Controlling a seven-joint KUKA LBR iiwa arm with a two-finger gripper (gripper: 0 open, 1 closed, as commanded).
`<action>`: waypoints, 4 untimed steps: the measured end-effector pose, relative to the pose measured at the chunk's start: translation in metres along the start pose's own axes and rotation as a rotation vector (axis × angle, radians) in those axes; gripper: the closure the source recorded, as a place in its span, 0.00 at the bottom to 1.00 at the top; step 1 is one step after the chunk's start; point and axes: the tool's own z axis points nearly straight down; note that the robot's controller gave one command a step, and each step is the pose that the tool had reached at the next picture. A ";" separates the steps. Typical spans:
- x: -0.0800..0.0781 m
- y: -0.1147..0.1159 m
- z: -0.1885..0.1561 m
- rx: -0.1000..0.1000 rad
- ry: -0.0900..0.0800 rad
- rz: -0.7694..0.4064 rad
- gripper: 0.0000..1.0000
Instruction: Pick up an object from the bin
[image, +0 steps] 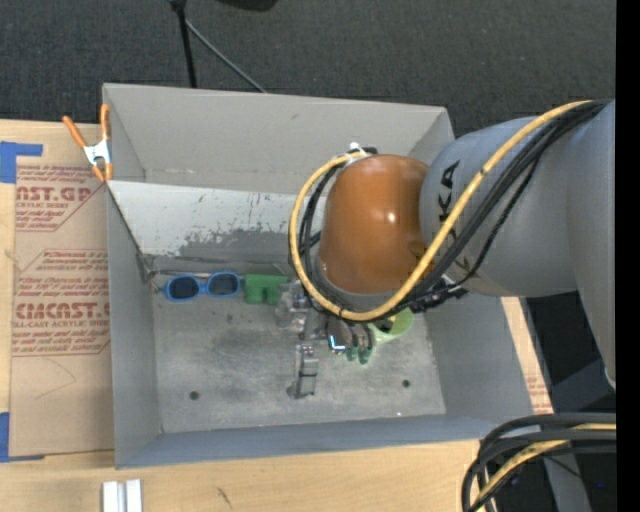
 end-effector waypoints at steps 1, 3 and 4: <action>0.012 0.030 0.108 0.000 -0.001 0.004 0.00; 0.016 0.121 0.093 -0.001 -0.006 0.671 0.00; -0.062 0.135 0.104 0.002 -0.009 0.797 0.00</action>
Offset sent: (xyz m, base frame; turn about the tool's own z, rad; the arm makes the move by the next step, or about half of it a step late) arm -0.0105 0.0279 -0.1033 0.0066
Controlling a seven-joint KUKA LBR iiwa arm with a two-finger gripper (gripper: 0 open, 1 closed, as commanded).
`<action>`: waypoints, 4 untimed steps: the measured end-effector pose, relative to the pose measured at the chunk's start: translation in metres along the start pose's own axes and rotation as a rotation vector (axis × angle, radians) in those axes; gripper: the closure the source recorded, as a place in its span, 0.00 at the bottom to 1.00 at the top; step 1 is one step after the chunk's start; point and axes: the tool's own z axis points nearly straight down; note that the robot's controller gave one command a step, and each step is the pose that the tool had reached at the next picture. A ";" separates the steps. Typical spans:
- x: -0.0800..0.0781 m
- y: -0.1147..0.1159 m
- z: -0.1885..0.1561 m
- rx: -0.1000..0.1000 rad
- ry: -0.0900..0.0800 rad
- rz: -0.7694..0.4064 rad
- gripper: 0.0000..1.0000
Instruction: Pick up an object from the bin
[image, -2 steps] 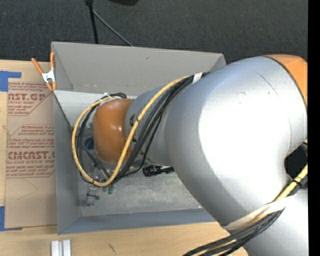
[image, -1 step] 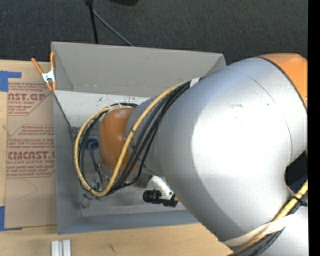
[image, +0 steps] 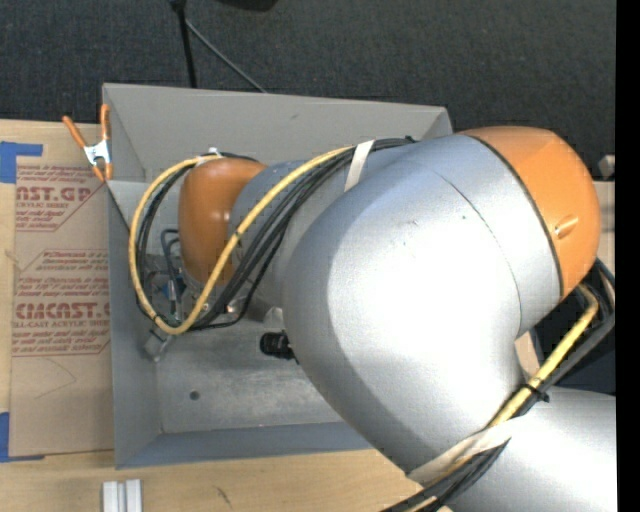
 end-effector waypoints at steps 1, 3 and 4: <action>0.003 0.000 0.000 -0.002 0.003 0.000 1.00; -0.007 -0.015 -0.077 -0.004 0.001 -0.012 1.00; -0.041 -0.041 -0.126 -0.007 0.000 -0.009 1.00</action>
Offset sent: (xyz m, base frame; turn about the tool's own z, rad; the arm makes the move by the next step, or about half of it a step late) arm 0.0000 0.0000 0.0000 0.0000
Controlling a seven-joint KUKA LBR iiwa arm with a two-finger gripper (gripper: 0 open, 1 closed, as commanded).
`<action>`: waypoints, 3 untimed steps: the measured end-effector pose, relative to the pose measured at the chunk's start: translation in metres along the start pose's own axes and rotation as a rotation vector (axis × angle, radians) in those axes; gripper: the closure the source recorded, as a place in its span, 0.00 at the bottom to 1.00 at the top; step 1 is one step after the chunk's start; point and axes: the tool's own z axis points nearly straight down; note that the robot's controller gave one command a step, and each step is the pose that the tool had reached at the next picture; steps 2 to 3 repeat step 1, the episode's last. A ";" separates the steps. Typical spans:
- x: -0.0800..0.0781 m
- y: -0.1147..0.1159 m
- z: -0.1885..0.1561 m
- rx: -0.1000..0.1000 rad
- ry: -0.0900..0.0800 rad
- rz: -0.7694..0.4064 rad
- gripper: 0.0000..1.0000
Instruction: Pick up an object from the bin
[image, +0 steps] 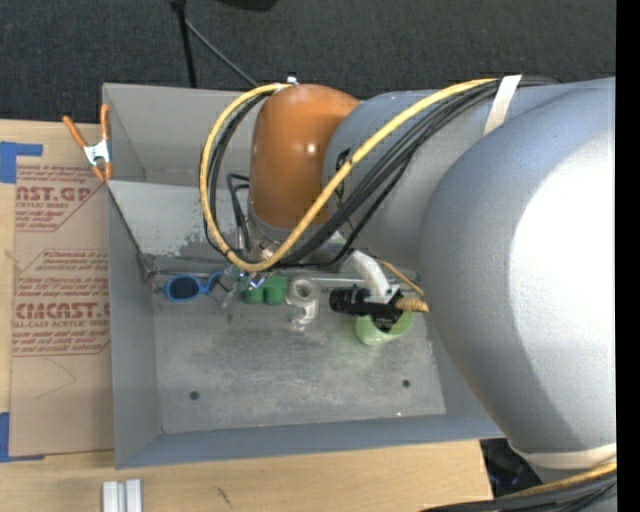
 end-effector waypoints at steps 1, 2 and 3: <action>0.017 0.035 -0.091 -0.007 0.000 -0.022 1.00; 0.017 0.035 -0.091 -0.007 0.000 -0.022 1.00; 0.017 0.035 -0.091 -0.007 0.000 -0.022 1.00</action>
Offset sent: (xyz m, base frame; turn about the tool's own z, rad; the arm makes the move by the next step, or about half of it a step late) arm 0.0105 0.0338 0.0859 -0.0181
